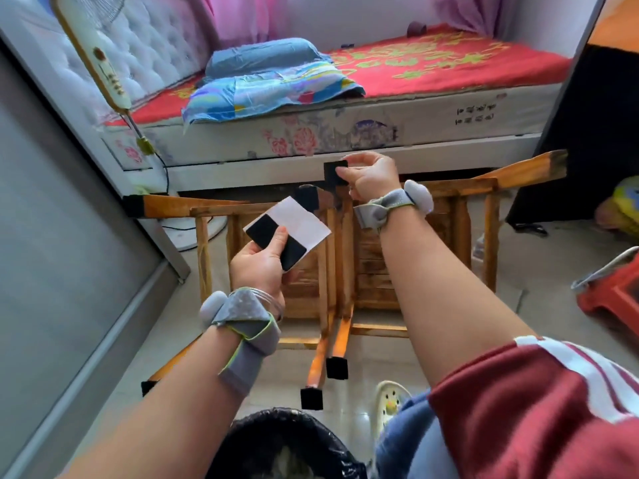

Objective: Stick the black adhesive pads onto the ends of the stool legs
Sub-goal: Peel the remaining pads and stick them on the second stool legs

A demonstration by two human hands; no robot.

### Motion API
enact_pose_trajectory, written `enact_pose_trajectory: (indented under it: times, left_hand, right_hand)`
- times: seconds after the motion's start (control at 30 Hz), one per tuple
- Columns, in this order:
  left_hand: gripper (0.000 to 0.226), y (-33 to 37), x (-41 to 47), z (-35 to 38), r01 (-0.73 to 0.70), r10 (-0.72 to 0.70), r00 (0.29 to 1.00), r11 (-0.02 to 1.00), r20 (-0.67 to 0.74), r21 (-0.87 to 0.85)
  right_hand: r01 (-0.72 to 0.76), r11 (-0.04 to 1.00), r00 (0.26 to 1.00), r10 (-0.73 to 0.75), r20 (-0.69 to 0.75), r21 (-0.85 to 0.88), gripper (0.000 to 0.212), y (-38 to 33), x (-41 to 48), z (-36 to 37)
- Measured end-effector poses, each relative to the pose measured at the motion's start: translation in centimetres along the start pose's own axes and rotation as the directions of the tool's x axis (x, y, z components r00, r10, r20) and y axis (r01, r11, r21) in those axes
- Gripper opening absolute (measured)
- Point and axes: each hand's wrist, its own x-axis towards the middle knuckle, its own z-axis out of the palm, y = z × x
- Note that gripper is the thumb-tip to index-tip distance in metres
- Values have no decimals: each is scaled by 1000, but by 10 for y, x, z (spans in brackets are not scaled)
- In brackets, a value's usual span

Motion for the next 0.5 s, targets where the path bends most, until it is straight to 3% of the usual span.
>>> enact_pose_trajectory:
  times: [0.1, 0.23, 0.37, 0.5]
  left_hand:
    - [12, 13, 20, 8, -92, 92, 996, 995, 16, 25]
    - [10, 28, 50, 36, -193, 194, 979, 981, 54, -36]
    - [8, 35, 79, 74, -235, 244, 966, 967, 87, -102]
    - [13, 25, 97, 91, -261, 261, 957, 965, 128, -16]
  right_hand:
    - [4, 1000, 1000, -4, 17, -2, 13, 19, 5, 0]
    - [-23, 988, 1000, 24, 0, 151, 15, 28, 11, -11]
    - [32, 993, 999, -32, -8, 114, 18, 29, 19, -7]
    - [31, 996, 999, -28, -26, 84, 16, 35, 26, 0]
